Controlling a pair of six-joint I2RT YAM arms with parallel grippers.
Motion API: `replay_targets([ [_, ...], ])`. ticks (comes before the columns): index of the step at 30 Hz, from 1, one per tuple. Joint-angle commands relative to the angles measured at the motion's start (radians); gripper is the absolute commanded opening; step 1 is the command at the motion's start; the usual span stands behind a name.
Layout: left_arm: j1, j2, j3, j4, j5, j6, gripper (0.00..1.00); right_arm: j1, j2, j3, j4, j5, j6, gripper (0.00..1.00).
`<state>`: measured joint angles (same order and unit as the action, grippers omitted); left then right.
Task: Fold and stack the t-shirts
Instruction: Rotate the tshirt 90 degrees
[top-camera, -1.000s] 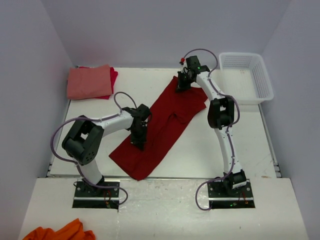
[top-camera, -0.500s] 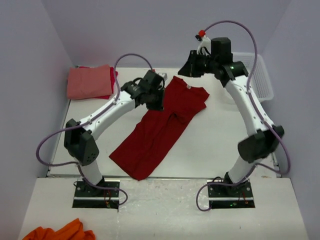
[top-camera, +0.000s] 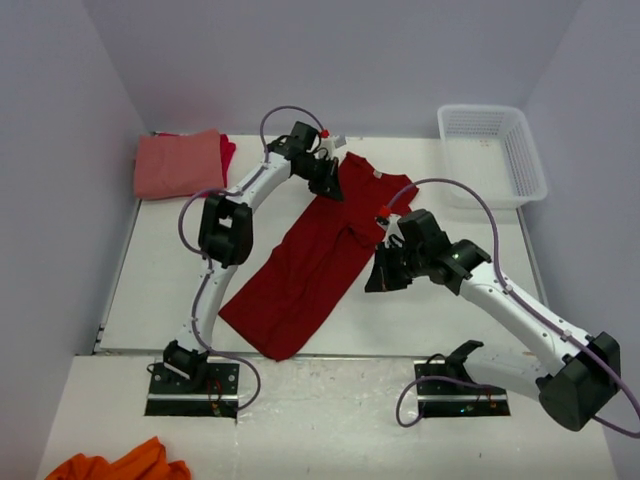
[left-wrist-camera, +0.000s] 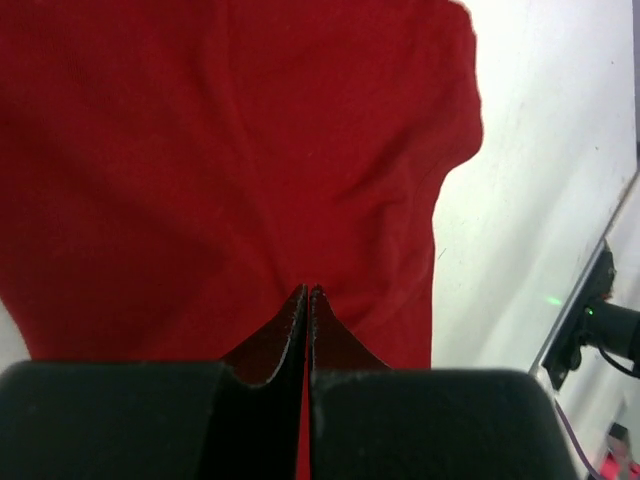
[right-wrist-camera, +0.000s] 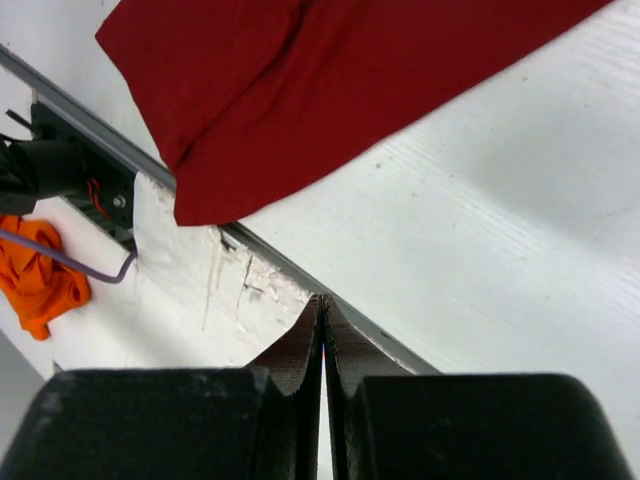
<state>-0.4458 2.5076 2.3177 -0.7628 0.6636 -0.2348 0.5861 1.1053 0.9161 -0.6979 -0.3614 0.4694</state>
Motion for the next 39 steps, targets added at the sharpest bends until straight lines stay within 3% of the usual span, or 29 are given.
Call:
replay_targets([
  [1,0.007,0.031,0.053,0.034,0.208,0.066,0.0,0.053,-0.032,-0.009,0.077,-0.025,0.074,0.0],
  [6,0.012,0.049,-0.083,0.161,0.263,0.057,0.0,0.184,0.132,0.019,0.123,-0.021,0.095,0.0],
  [16,0.045,0.128,-0.093,0.178,0.208,0.066,0.0,0.36,0.536,0.156,0.264,-0.056,0.143,0.0],
  [27,0.202,0.161,-0.138,0.212,0.145,0.022,0.0,0.442,0.728,0.317,0.259,-0.093,0.132,0.0],
  [39,0.331,0.117,-0.208,0.283,0.154,-0.052,0.0,0.474,0.858,0.268,0.29,-0.099,0.15,0.0],
])
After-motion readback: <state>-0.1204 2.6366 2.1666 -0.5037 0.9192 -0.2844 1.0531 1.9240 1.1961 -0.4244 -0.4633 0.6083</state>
